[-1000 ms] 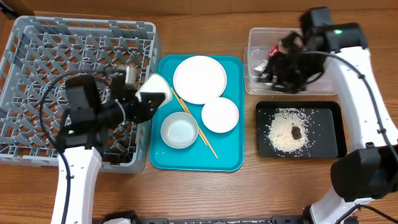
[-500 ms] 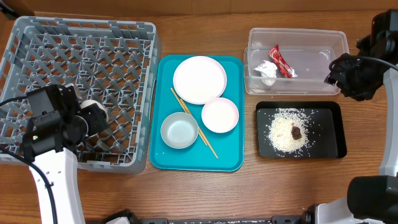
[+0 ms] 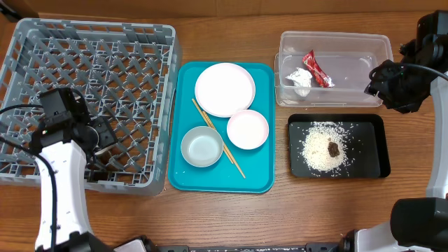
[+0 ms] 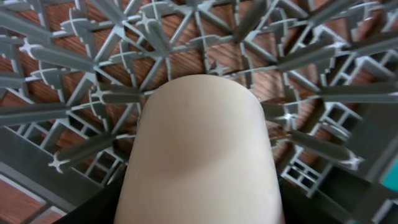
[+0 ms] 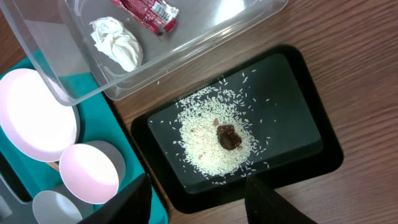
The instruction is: Sort waste into correct bins and load items into the dishwasher
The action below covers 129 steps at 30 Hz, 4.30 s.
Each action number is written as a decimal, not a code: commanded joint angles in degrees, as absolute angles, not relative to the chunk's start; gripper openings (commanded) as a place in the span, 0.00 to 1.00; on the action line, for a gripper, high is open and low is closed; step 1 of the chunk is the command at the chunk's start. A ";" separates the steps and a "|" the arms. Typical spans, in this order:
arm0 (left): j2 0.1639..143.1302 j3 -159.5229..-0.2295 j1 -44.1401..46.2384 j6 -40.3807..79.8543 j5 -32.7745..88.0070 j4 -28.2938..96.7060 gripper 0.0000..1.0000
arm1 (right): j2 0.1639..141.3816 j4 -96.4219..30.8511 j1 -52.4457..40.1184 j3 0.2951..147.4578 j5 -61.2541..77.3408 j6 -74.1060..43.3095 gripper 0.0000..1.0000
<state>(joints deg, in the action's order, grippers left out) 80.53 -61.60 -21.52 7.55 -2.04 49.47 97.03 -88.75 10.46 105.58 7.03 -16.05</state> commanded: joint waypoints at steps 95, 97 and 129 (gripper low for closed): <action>91.68 -82.72 -15.16 -13.80 50.96 57.17 0.04 | 96.55 -90.96 10.26 105.82 7.99 -15.64 1.00; 93.67 -82.72 -18.06 -14.26 54.15 57.21 0.04 | 96.55 -91.09 10.26 105.82 7.99 -15.64 1.00; 109.38 -82.67 -32.77 -19.77 58.04 66.19 0.75 | 96.55 -91.90 10.26 105.82 7.97 -15.64 1.00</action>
